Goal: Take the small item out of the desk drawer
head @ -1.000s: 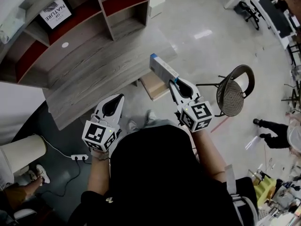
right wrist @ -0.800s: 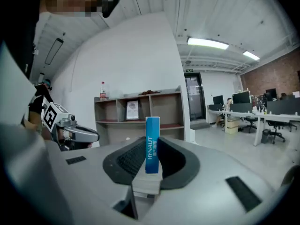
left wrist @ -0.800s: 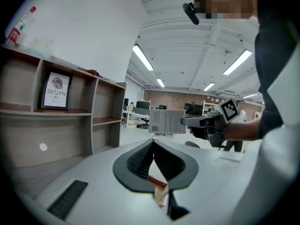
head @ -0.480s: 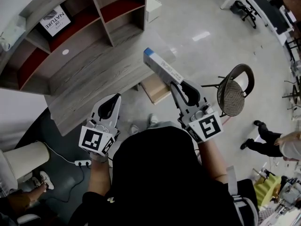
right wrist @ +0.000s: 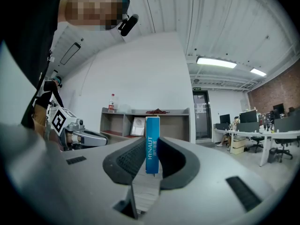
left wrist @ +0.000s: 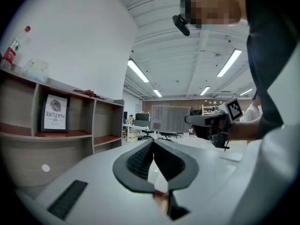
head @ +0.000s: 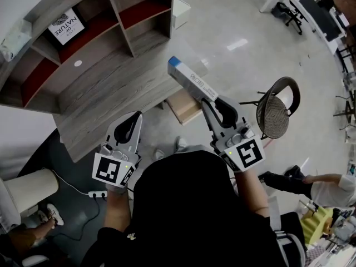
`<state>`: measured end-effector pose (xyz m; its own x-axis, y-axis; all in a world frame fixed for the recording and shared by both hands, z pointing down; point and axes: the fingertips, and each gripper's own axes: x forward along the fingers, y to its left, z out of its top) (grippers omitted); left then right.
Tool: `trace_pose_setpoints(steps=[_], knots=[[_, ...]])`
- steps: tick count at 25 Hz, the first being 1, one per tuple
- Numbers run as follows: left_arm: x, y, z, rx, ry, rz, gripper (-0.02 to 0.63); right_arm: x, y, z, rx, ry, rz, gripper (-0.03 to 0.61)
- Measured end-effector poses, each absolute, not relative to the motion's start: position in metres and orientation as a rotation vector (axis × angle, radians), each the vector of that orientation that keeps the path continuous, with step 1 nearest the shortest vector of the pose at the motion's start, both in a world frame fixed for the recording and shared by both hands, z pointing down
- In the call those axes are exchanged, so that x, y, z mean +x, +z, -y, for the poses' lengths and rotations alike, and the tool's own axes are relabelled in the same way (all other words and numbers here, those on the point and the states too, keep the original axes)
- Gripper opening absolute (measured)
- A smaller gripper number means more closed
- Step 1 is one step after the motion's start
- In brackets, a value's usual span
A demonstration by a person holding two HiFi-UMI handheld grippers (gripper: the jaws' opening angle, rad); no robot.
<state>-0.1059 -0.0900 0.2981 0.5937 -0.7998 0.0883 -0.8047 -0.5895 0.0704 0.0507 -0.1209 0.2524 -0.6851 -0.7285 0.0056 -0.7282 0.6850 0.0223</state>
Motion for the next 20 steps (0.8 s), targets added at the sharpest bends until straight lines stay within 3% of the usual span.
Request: trace_pose_setpoints(steps=[20], knots=[[-0.111, 0.296, 0.088, 2.706, 0.052, 1.378, 0.008, 0.035, 0.263, 0.119, 1.213, -0.075, 2.835, 0.072]])
